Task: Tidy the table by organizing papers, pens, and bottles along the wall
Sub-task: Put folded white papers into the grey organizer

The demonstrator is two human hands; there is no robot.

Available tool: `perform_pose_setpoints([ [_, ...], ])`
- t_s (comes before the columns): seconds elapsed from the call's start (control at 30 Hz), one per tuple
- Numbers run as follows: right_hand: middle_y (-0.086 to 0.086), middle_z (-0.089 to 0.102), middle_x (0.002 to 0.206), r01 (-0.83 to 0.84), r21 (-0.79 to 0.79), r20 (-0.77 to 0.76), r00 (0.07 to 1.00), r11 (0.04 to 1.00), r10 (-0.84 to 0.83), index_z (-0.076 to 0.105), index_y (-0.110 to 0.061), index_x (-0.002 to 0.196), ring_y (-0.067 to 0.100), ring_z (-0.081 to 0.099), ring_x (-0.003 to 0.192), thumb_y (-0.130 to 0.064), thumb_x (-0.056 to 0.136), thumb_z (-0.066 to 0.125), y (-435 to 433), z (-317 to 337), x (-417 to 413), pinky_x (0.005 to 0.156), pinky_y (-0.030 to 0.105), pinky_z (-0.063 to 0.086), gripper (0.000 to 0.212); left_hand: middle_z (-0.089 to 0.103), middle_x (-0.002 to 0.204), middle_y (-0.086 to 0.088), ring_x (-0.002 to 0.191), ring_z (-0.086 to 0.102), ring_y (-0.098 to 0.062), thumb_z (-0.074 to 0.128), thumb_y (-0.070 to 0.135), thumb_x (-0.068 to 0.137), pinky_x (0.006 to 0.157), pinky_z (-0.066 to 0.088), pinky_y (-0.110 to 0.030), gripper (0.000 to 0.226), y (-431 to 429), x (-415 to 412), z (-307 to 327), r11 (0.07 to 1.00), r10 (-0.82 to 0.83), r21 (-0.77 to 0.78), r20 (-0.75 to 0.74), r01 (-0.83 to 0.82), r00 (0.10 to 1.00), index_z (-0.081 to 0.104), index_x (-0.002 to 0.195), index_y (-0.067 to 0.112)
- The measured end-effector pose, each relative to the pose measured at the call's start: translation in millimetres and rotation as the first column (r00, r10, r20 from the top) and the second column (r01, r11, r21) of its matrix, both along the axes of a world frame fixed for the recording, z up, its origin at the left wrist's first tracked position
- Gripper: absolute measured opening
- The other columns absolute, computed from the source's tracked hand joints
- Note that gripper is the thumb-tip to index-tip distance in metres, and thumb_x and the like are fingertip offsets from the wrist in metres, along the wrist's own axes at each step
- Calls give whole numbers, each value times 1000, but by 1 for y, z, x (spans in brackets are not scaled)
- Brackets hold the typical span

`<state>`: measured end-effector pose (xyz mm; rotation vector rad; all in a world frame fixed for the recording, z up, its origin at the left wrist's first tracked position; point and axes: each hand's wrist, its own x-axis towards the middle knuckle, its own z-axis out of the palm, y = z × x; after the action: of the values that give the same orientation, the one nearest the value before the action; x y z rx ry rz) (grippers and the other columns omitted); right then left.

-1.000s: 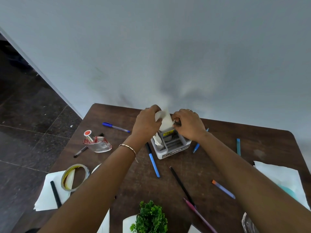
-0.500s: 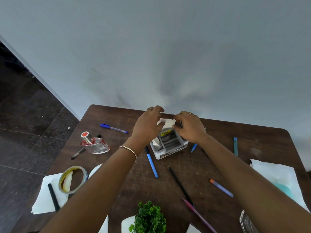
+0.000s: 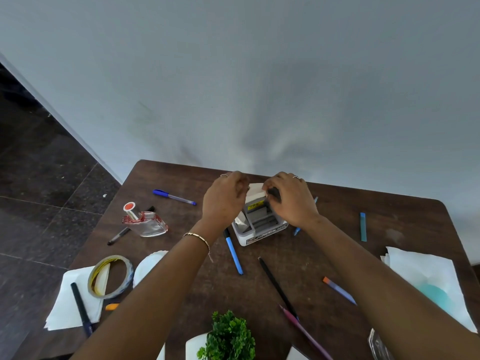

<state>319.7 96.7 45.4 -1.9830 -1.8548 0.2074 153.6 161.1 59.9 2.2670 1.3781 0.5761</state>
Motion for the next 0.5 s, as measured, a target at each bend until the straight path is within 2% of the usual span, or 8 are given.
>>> perform_pose_setpoints([
  [0.1, -1, 63, 107, 37, 6, -30, 999, 999, -37, 60, -20, 110, 18, 58, 101, -27, 85, 66, -1, 0, 0, 87, 32, 42, 27, 62, 112, 1, 108, 56, -19, 56, 32, 89, 86, 52, -40, 31, 11, -2, -4, 995, 57, -88, 102, -48, 993, 58, 119, 26],
  [0.13, -2, 63, 107, 44, 5, -38, 998, 999, -44, 59, -20, 112, 18, 58, 102, -28, 84, 66, -1, -1, 0, 88, 32, 42, 30, 60, 118, 1, 114, 53, -20, 58, 39, 86, 92, 50, -43, 40, 13, -3, -5, 990, 52, -133, 72, -42, 996, 55, 124, 28],
  [0.2, -2, 63, 113, 54, -10, -48, 997, 998, -55, 57, -20, 119, 19, 57, 108, -30, 84, 66, -1, 0, 0, 92, 33, 42, 37, 53, 129, -1, 124, 45, -23, 63, 51, 78, 101, 42, -46, 59, 17, -2, -3, 980, -23, -199, -96, 3, 995, 49, 131, 29],
  [0.27, 0, 61, 121, 58, -56, -39, 997, 997, -60, 54, -20, 128, 20, 53, 115, -35, 86, 64, 1, 1, -1, 97, 35, 40, 45, 50, 131, -1, 128, 40, -25, 66, 55, 73, 102, 37, -46, 65, 17, 1, -2, 973, -115, -222, -225, 64, 968, 49, 130, 28],
  [0.37, 2, 57, 123, 65, -123, -18, 998, 990, -68, 54, -23, 130, 22, 49, 119, -40, 89, 60, 5, 2, -3, 99, 38, 38, 46, 57, 120, 2, 121, 46, -23, 65, 49, 76, 96, 38, -41, 46, 20, 3, -4, 979, -117, -191, -214, 76, 970, 60, 116, 27],
  [0.5, 0, 60, 113, 61, -95, -8, 998, 994, -62, 62, -24, 117, 22, 52, 111, -31, 90, 60, 9, 2, -8, 93, 38, 38, 28, 62, 104, 4, 106, 55, -18, 64, 44, 79, 88, 43, -38, 21, 19, 5, -1, 988, -104, -127, -166, 83, 981, 66, 92, 28],
])
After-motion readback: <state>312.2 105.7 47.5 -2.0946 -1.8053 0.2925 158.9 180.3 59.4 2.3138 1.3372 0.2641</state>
